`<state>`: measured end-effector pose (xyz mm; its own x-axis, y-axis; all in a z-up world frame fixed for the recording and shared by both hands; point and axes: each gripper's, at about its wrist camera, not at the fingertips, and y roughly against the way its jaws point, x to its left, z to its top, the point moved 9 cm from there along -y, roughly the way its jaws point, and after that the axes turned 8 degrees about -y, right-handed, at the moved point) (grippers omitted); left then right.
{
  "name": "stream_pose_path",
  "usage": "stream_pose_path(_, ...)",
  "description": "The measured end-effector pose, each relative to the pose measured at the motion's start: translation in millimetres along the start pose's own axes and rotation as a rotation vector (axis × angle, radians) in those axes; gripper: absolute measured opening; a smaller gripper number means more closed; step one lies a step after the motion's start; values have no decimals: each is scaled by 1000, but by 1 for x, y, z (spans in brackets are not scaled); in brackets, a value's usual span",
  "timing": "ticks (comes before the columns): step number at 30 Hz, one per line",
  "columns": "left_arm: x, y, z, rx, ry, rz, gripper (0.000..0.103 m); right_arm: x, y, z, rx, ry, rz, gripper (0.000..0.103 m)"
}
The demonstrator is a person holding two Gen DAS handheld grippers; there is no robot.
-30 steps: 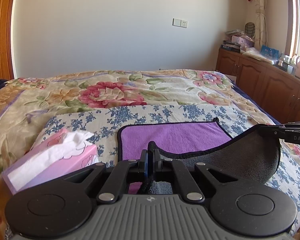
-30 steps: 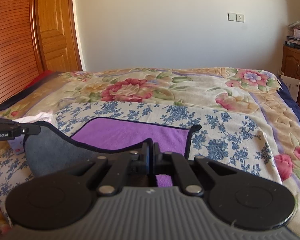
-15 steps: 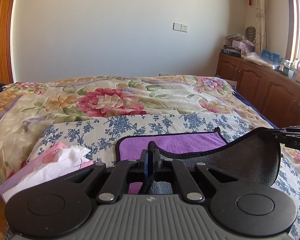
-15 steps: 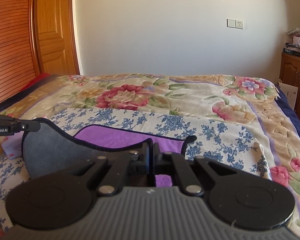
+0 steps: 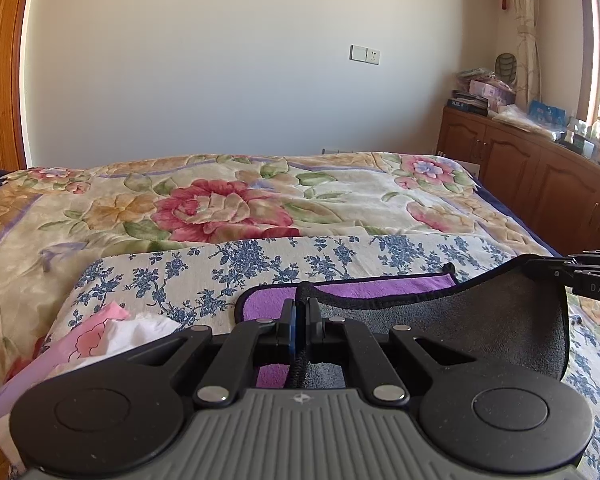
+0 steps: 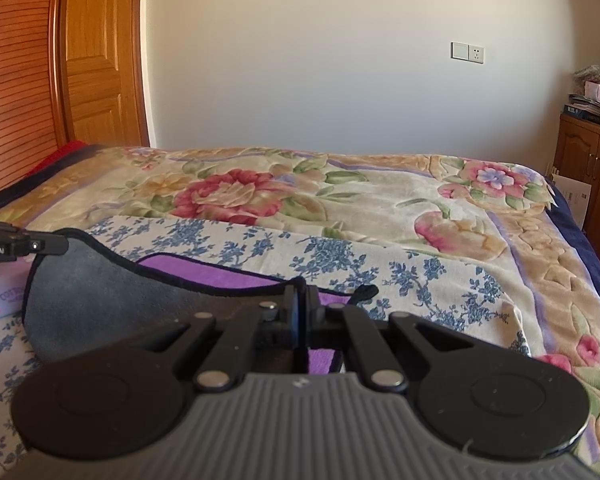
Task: Fold towel
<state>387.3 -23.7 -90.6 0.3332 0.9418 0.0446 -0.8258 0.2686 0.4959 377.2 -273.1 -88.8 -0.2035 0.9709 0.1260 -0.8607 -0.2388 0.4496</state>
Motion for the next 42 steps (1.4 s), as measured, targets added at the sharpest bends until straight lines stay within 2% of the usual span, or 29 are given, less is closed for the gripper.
stream_pose_path(4,4,-9,2,4,21,-7,5,0,-9,1,-4,7,3,4)
stream_pose_path(22,7,-35,13,-8,-2,-6,5,-1,-31,7,-20,30,8,4)
stream_pose_path(42,5,-53,36,-27,-44,19,5,-15,-53,16,-46,36,-30,4)
